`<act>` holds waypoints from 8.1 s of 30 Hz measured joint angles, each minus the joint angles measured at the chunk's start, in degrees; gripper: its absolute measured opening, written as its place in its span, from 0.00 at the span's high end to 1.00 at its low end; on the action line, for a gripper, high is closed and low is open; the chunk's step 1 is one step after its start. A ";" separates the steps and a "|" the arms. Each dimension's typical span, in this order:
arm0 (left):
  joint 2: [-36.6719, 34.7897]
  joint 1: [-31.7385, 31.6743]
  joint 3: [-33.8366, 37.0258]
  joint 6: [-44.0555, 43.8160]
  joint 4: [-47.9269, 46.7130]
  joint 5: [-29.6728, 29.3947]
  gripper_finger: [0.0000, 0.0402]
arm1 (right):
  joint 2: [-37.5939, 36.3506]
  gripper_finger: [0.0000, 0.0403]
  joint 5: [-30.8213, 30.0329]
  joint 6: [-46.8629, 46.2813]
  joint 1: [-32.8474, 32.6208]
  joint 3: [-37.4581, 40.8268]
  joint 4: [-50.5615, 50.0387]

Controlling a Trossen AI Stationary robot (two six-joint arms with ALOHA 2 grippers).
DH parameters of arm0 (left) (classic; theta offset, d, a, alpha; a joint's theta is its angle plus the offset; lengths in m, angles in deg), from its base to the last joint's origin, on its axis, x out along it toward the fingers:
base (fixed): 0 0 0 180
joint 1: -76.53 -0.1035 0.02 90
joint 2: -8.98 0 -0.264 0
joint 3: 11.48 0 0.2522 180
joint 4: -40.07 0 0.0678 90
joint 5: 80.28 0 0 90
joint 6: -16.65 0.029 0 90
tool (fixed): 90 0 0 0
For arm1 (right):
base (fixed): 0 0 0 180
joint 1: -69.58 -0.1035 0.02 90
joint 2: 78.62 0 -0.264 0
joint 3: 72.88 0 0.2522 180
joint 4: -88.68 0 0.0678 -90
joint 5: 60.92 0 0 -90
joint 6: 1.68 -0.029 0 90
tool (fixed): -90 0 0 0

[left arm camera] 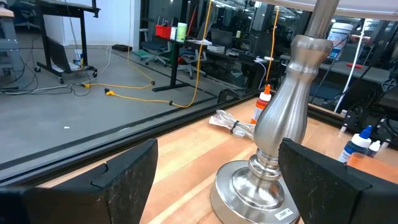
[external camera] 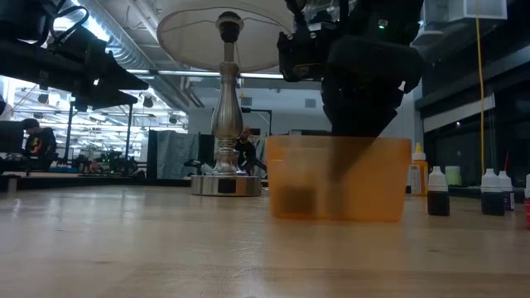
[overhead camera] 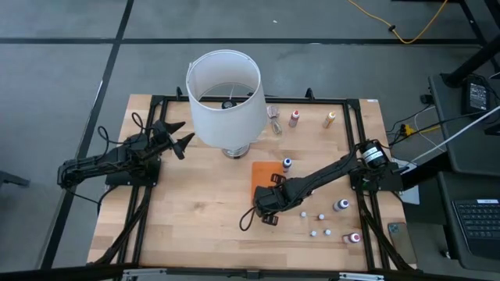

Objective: Pick & Place food coloring
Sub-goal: Put the small green food coloring bottle into the orange bin, then put the small purple food coloring bottle into the orange bin

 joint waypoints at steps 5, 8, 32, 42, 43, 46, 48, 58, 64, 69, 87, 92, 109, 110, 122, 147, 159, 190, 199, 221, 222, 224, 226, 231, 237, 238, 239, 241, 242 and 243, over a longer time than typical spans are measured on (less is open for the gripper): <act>-0.01 0.00 -0.02 0.00 0.00 0.00 0.20 | -0.38 0.71 0.13 0.49 0.00 0.04 -0.03; 0.00 0.00 -0.01 0.00 0.00 0.00 0.20 | -0.83 0.68 0.01 0.92 -0.02 0.02 -0.19; -0.02 0.00 0.00 0.01 0.00 0.00 0.20 | -13.95 0.59 -0.94 -1.38 0.63 -0.09 -3.62; -0.01 0.00 0.00 0.00 0.00 0.00 0.20 | -25.06 0.37 -1.82 -12.83 0.68 8.05 -10.40; -0.01 0.00 -0.01 0.00 0.00 0.00 0.20 | -26.40 0.36 -1.80 -14.50 0.68 9.49 -10.74; 0.00 0.00 -0.01 0.01 0.00 0.00 0.20 | -29.97 0.36 -1.79 -19.08 0.68 13.60 -11.45; -0.02 0.00 -0.02 0.00 -0.02 0.00 0.20 | -32.27 0.36 -1.77 -21.88 0.68 16.47 -12.13; 0.00 0.00 -0.01 0.00 -0.01 0.00 0.20 | -41.76 0.36 -3.42 -35.66 1.44 27.85 -18.27; -0.01 0.00 -0.02 0.00 -0.01 0.00 0.20 | -45.75 0.36 -4.72 -43.21 2.23 34.62 -21.08; -0.01 0.00 -0.02 0.01 0.00 0.00 0.20 | -48.12 0.36 -4.40 -48.77 2.23 39.84 -20.60; 0.00 0.00 -0.01 0.01 0.00 0.00 0.20 | -45.31 0.36 -0.20 -52.23 2.21 48.63 -6.70; -0.02 0.00 -0.02 0.00 0.00 0.00 0.20 | -44.63 0.36 -0.11 -52.18 2.21 48.76 -6.03; -0.02 0.00 -0.01 0.00 0.00 0.00 0.20 | -44.63 0.70 0.71 -50.68 2.21 48.64 -6.16; -0.01 0.00 -0.02 0.00 0.00 0.00 0.20 | -44.61 0.72 0.76 -50.17 2.21 48.47 -6.36; -0.01 0.00 -0.01 0.00 0.00 0.00 0.20 | -44.59 0.83 -1.35 -39.24 2.21 39.64 -11.79; -0.01 0.00 -0.01 0.00 0.00 0.00 0.20 | -22.57 0.83 -1.42 -7.08 1.84 1.20 -23.26; -0.02 0.00 -0.02 0.00 0.00 0.00 0.20 | -13.23 0.83 0.23 -2.43 0.17 -0.94 -15.63; 0.00 0.00 0.00 0.00 0.00 0.00 0.20 | -0.27 0.82 2.76 0.38 -0.83 -0.92 -6.16; 0.00 0.00 -0.01 0.01 0.00 0.00 0.20 | -0.17 0.81 2.71 0.56 -0.75 -0.92 -4.89; -0.01 0.00 -0.01 0.00 -0.01 0.00 0.20 | 0.61 0.79 1.18 2.15 -0.54 -1.46 -3.81; -0.01 0.00 0.00 0.00 0.00 0.00 0.20 | 0.61 0.79 1.18 2.19 -0.55 -1.46 -3.79; -0.02 0.00 -0.02 0.00 0.00 0.00 0.20 | 0.61 0.79 1.18 2.26 -0.55 -1.46 -3.21; 0.00 0.00 -0.02 0.00 0.00 0.00 0.20 | 0.61 0.79 1.20 2.44 -0.55 -1.49 -2.88; -0.02 0.00 -0.02 0.01 0.00 0.00 0.20 | 0.61 0.79 1.61 3.58 -0.54 -1.49 -2.22; -0.02 0.00 -0.02 0.00 0.00 0.00 0.20 | 0.65 0.79 1.66 3.58 -0.52 -1.49 -2.21; 0.00 0.00 -0.02 0.00 -0.01 0.00 0.20 | 0.68 0.78 1.66 3.59 -0.53 -1.49 -2.22; 0.00 0.00 0.00 0.00 0.00 0.00 0.20 | 0.70 0.78 1.68 3.60 -0.52 -1.49 -2.27; -0.01 0.00 -0.01 0.00 -0.02 0.00 0.20 | 0.72 0.77 1.67 3.58 -0.52 -1.49 -2.25; 0.00 0.00 -0.02 0.00 0.00 0.00 0.20 | 0.72 0.76 1.66 3.58 -0.52 -1.49 -2.25; -0.02 0.00 -0.02 0.00 0.00 0.00 0.20 | 0.72 0.76 1.66 3.60 -0.52 -1.49 -2.25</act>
